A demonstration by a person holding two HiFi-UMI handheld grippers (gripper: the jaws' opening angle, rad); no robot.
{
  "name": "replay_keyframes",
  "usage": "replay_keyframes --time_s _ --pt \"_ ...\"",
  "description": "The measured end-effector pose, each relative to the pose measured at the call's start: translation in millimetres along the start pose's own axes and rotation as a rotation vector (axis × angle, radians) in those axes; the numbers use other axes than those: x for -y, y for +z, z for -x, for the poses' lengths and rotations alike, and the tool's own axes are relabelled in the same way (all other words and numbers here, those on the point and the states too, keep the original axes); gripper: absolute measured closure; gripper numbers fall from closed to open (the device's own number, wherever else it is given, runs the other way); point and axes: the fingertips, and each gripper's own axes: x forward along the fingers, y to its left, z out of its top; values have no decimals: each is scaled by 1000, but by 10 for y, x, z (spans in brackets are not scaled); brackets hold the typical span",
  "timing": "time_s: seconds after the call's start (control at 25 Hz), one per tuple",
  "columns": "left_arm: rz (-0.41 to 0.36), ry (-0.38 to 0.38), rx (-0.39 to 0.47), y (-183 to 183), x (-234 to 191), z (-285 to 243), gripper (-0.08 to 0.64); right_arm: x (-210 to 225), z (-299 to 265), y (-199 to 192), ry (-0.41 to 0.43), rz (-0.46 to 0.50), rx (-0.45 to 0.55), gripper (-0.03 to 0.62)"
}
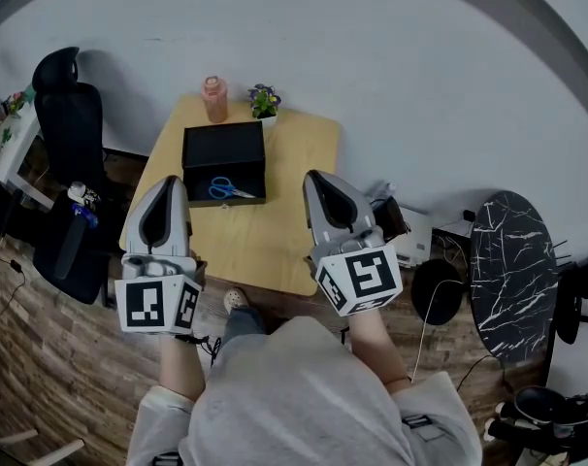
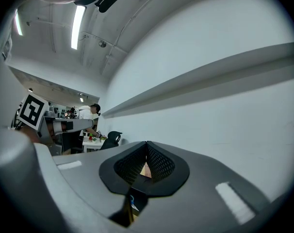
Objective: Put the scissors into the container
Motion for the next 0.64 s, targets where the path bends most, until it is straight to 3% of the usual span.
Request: replay_keyframes --time_s 0.64 --pt "-7 7 1 3 16 -44 500 34 -14 31 6 -8 23 588"
